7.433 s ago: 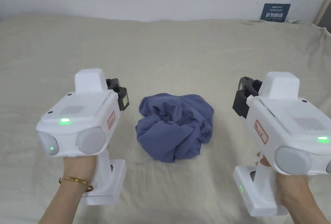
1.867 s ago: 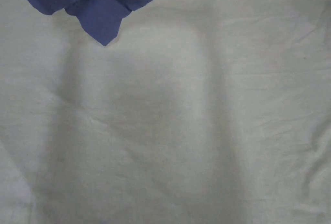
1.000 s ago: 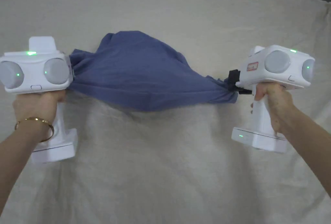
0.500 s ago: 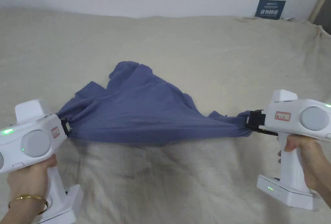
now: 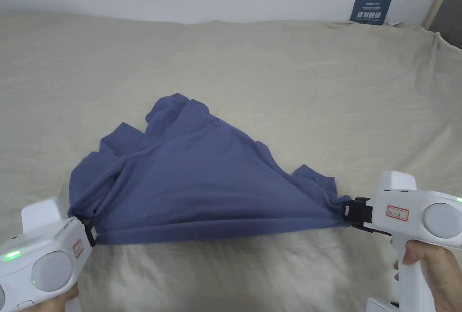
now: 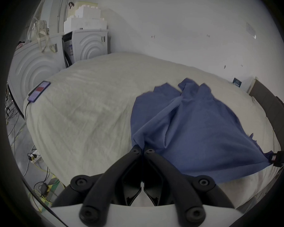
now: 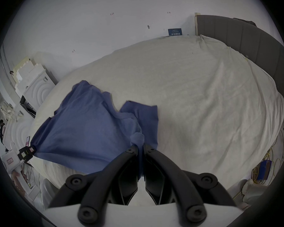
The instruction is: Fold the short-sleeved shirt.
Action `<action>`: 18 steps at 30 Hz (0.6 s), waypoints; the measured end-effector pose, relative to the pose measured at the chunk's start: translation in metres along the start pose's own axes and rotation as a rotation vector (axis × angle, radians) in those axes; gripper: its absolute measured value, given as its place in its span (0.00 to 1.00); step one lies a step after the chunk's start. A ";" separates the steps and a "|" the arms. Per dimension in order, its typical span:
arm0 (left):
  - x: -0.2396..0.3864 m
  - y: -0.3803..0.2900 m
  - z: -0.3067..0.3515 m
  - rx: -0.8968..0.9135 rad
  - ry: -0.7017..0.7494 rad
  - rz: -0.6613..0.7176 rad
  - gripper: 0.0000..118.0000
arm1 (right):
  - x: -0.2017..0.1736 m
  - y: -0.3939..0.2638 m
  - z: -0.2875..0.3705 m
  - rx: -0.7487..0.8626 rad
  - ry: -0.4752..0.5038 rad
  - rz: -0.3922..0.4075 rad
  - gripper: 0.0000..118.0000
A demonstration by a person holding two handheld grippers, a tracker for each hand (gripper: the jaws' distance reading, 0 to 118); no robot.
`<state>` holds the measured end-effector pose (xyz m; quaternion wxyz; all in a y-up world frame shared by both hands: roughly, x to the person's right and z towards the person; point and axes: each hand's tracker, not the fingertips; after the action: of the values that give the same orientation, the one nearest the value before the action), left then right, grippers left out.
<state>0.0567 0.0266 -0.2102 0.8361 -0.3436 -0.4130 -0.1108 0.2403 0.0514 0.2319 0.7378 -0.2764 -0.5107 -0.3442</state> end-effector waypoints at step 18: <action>-0.007 -0.005 -0.012 -0.119 0.026 0.010 0.87 | -0.002 -0.009 -0.028 -0.078 -0.076 0.019 0.29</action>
<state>0.0573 0.0140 -0.2184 0.8201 -0.3932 -0.3931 -0.1352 0.2487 0.0245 0.2217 0.7098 -0.3226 -0.5218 -0.3462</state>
